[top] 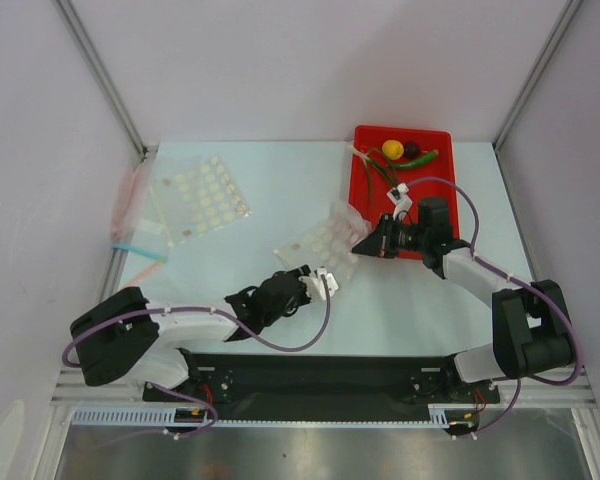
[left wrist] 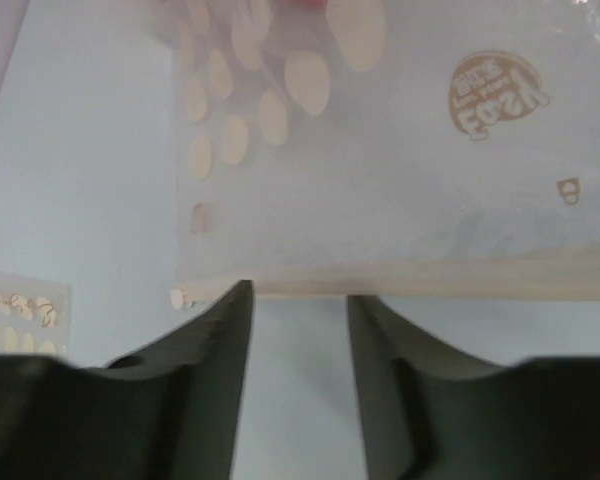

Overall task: Place the food in the zip-top bag and seal the zipper
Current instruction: Adjust the zipper food storage bag at the center of the board.

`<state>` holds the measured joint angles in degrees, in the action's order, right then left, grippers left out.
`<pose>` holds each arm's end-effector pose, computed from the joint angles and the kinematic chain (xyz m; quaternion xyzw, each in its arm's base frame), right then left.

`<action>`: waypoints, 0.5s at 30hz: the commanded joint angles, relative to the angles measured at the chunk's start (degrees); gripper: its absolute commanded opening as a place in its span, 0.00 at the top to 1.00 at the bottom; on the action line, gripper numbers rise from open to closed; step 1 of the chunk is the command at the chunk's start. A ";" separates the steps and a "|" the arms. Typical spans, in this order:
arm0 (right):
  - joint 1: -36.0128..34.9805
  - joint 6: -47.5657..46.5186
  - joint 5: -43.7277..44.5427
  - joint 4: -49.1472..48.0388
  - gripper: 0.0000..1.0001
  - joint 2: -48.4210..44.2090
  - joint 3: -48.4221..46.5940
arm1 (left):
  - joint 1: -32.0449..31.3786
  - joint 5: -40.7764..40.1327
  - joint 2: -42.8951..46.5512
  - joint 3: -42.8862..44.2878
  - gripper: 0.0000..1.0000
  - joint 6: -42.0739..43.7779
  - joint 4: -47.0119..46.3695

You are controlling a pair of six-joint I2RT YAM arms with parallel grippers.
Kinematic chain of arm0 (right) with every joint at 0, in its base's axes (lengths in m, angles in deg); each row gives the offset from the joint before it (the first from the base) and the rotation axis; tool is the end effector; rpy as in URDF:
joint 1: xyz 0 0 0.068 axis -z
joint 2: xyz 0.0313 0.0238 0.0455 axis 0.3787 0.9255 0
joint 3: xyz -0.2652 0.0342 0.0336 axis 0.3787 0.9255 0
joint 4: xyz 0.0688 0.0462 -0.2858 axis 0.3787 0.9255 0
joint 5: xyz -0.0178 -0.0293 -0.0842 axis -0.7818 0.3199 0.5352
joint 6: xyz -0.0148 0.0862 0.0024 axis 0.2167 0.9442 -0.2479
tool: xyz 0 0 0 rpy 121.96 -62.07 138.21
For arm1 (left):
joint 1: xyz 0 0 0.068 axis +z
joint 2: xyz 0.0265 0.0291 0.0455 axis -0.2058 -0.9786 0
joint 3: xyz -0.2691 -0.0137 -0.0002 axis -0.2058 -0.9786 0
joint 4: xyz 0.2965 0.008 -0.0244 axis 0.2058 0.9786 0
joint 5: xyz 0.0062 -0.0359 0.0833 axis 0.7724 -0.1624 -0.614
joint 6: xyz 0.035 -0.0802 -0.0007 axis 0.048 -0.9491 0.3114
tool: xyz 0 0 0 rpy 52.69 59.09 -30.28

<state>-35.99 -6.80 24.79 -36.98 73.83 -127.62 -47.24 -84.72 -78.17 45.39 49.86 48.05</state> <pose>0.3217 0.1382 0.1737 -0.1167 0.8131 0.4848 0.3004 0.1876 -0.2669 0.1208 0.5136 0.6817 -0.0167 0.5208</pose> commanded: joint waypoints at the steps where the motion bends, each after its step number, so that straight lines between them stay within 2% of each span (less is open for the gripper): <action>1: 0.20 1.18 -1.87 -2.53 1.00 0.07 -1.53 | -0.21 -0.16 -1.50 2.73 0.58 2.45 -4.18; 6: 0.20 1.62 -1.96 -2.97 1.00 0.16 -1.27 | -0.74 6.96 -2.47 4.75 0.78 2.54 -1.92; 9: 0.20 1.97 -1.61 -3.50 0.99 -0.11 -1.09 | -1.00 8.63 -1.51 5.63 1.00 0.80 -0.50; 14: 0.20 2.67 -1.61 -4.81 0.96 -0.55 -0.57 | -1.09 11.28 0.34 6.16 1.00 -2.38 1.26; 15: 0.20 2.85 -1.61 -4.99 0.92 -0.63 -0.48 | -1.18 11.10 0.61 6.16 1.00 -2.82 1.61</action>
<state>-35.99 -4.97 24.38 -38.94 73.83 -127.62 -47.96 -76.50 -79.81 49.50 49.73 49.34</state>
